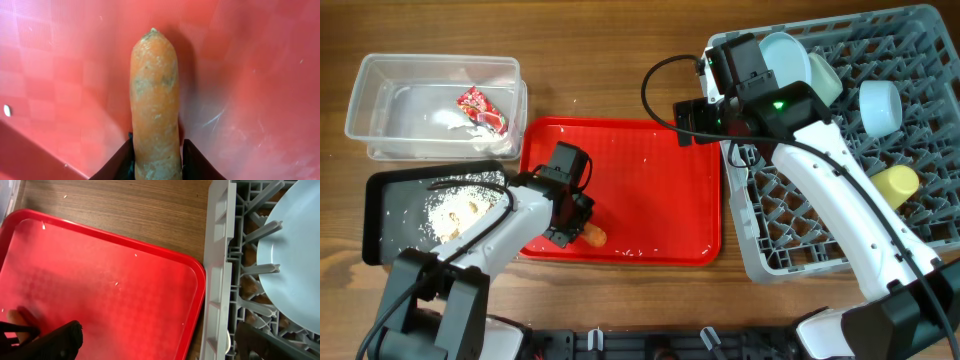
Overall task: Sort waste into correct bins and load items into the dishwasher rack
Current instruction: 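Grasp the carrot with the left gripper and drop it on the black tray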
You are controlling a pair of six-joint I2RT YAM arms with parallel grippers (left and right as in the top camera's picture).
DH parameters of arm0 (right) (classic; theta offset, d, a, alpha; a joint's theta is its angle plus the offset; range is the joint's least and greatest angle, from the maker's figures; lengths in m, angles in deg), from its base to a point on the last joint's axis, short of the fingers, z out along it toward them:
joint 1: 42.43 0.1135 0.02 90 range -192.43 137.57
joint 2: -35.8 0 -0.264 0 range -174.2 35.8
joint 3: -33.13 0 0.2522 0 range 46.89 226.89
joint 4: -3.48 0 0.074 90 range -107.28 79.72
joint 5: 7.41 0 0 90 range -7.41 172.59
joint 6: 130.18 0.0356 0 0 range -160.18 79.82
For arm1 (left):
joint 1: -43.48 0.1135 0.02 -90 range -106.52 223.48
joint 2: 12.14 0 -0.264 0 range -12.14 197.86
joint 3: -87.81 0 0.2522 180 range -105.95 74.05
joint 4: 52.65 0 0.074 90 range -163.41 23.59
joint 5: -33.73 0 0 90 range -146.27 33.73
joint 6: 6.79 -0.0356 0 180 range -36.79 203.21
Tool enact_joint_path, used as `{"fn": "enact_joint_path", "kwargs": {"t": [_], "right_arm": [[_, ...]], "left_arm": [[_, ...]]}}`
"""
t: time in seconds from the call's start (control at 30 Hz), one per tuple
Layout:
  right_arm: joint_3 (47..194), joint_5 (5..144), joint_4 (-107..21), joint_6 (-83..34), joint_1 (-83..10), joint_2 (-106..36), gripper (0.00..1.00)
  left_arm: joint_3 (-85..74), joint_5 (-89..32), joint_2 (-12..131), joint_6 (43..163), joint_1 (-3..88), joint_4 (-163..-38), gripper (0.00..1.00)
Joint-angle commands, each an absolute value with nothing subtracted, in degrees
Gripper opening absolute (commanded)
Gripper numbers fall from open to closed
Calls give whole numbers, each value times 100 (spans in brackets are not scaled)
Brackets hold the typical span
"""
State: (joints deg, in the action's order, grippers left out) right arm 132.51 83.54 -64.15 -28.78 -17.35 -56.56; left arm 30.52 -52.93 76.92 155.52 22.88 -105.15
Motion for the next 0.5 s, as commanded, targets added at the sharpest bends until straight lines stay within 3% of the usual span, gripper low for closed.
{"fn": "enact_joint_path", "kwargs": {"t": [0.0, 0.1, 0.23, 0.33, 0.47], "right_arm": [[13254, 8253, -6441, -2955, -1755, -5590, 100], [13254, 8255, -6445, -2955, -1755, -5590, 100], [13254, 8277, -6480, -2959, -1755, -5590, 100], [13254, 8273, -6483, -2959, -1755, -5590, 100], [13254, 8273, -6496, -2959, -1755, -5590, 100]], "left_arm": [[3009, -6006, 7532, 15271, 2290, -10469, 20], [2556, -6074, 6877, 14154, 2561, -10668, 18], [2307, -6238, 5797, 13376, 3717, -11086, 18], [2307, -6240, 5432, 13115, 5357, -11120, 16], [2316, -6590, 6131, 13118, 7293, -10911, 15]]}}
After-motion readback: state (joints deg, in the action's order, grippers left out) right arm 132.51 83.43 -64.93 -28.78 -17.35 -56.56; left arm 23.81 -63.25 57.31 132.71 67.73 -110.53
